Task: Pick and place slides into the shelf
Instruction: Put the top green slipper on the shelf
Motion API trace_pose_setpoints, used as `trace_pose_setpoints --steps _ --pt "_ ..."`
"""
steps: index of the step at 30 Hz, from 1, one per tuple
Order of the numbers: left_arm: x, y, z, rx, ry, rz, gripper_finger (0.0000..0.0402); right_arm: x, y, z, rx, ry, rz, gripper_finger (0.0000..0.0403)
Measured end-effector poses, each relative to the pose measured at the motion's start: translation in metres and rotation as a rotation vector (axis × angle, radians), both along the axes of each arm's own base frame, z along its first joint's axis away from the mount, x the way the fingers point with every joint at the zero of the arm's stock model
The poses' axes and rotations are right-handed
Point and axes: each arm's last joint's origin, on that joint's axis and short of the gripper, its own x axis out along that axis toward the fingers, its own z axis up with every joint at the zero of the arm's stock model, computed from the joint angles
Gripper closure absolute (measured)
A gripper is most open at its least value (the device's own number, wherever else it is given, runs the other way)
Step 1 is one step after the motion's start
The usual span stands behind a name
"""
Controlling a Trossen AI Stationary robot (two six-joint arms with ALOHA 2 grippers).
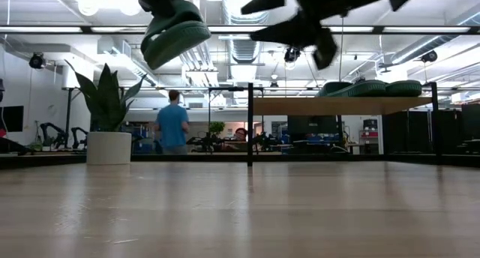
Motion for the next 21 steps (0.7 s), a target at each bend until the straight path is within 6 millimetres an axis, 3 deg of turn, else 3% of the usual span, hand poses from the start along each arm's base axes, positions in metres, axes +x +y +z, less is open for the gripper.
trace_pose_setpoints --steps 12,21 --pt "-0.010 -0.003 0.010 0.028 -0.046 -0.026 0.0401 0.054 0.018 -0.007 -0.144 0.064 -0.024 0.0228" --pt "-0.013 -0.003 0.010 0.052 -0.043 -0.051 0.0402 0.057 0.035 0.004 -0.164 0.041 -0.046 0.0231"
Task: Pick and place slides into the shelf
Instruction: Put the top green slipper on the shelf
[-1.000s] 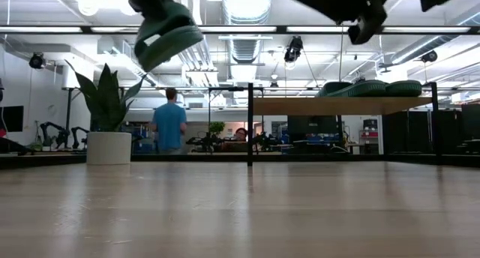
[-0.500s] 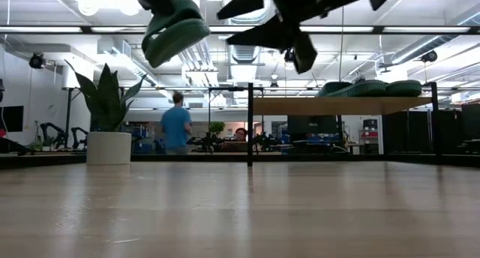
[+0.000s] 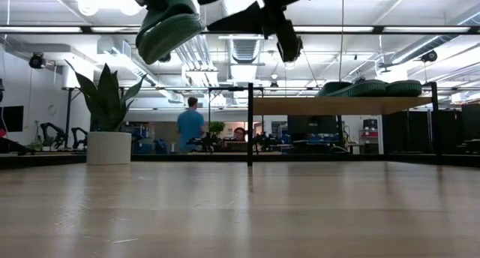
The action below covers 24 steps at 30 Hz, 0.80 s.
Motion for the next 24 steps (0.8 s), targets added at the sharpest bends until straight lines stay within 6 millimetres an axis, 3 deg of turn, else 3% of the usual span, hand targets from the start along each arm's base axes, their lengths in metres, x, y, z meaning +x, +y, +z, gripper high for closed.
trace_pose_setpoints --steps 24 --pt "0.024 0.003 -0.007 -0.074 -0.094 -0.065 0.0402 0.000 0.001 -0.002 -0.050 0.017 0.049 0.0232"
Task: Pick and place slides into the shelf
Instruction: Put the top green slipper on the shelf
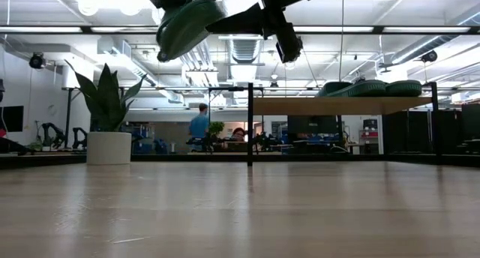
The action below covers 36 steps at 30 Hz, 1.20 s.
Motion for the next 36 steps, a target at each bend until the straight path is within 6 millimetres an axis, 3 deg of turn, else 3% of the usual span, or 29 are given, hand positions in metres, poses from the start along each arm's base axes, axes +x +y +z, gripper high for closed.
trace_pose_setpoints --steps 10,13,17,23,27,32,36 --pt "0.010 0.002 0.001 -0.003 -0.028 -0.009 0.0402 0.000 0.000 0.000 0.067 -0.008 -0.022 0.0238" --pt "0.011 0.003 0.002 0.001 -0.041 -0.008 0.0402 0.000 0.000 0.000 0.062 -0.007 -0.021 0.0271" --pt "0.011 0.003 0.004 0.010 -0.048 -0.002 0.0402 -0.001 -0.001 -0.002 0.052 -0.003 -0.047 0.0360" --pt "0.010 0.003 0.006 0.018 -0.066 0.000 0.0387 -0.001 -0.004 -0.003 0.077 -0.011 -0.087 0.0365" --pt "0.010 0.003 0.007 0.023 -0.081 -0.008 0.0339 -0.001 -0.005 -0.003 0.082 -0.013 -0.099 0.0365" --pt "0.005 0.002 0.011 0.092 -0.117 -0.023 0.0233 -0.002 -0.007 -0.005 0.079 -0.018 -0.152 0.0365" --pt "-0.007 0.003 0.024 0.221 -0.103 0.069 0.0161 -0.003 -0.009 -0.005 0.061 -0.023 -0.205 0.0365"
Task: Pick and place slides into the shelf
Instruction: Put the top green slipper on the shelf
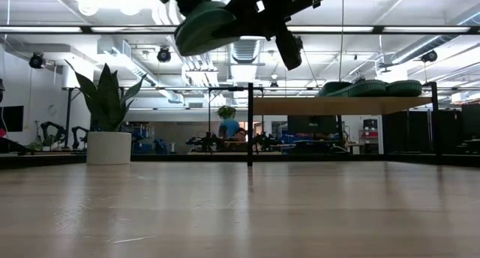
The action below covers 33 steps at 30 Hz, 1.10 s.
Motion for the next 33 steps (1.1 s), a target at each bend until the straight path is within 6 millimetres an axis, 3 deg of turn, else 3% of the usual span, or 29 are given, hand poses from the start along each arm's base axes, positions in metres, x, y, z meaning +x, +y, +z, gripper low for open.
trace_pose_setpoints --steps 4,9,16,23,28,33 --pt "-0.024 -0.003 0.022 0.115 -0.045 0.098 0.0128 -0.002 -0.004 0.003 -0.018 -0.016 -0.068 0.0365" --pt "-0.063 -0.012 0.053 0.181 -0.189 0.148 0.0123 -0.009 -0.021 0.015 -0.041 -0.053 -0.199 0.0365" --pt "-0.104 -0.023 0.078 0.213 -0.383 0.169 0.0123 -0.043 -0.024 0.053 0.053 -0.186 -0.073 0.0365" --pt "-0.114 -0.025 0.067 0.208 -0.427 0.183 0.0123 -0.099 -0.044 0.077 0.252 -0.308 0.160 0.0365" --pt "-0.109 -0.024 0.054 0.208 -0.411 0.187 0.0123 -0.131 -0.065 0.070 0.320 -0.334 0.208 0.0365" --pt "-0.101 -0.021 0.045 0.212 -0.424 0.191 0.0123 -0.150 -0.083 0.061 0.384 -0.355 0.220 0.0365"
